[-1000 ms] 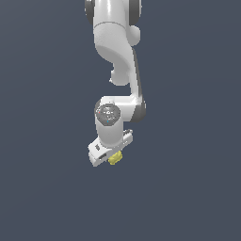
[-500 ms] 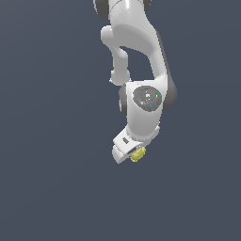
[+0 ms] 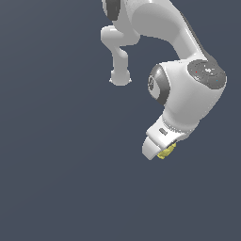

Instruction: Pick up the object and move it to a goal position.

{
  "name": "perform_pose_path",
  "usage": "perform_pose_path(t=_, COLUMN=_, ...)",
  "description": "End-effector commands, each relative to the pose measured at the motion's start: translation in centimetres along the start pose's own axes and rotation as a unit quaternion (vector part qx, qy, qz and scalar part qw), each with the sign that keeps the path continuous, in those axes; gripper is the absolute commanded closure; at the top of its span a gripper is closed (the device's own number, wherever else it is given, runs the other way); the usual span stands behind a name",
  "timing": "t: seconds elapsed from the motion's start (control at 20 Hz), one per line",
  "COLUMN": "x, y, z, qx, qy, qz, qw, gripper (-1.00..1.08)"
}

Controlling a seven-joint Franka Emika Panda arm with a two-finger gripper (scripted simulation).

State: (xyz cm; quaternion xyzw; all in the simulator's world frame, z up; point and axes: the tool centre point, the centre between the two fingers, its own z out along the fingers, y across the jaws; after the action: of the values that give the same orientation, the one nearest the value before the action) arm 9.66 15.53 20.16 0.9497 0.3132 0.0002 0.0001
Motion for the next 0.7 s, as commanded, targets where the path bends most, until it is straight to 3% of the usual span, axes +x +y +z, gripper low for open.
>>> perform_pose_path(t=0.0, x=1.5, y=-1.5, z=-1.5, qx=0.000, qy=0.000, qz=0.000, qw=1.0000, gripper=1.08)
perform_pose_path(t=0.65, x=5.4, y=-5.0, z=-5.3, qx=0.000, qy=0.000, qz=0.001, qw=1.0000, gripper=1.08)
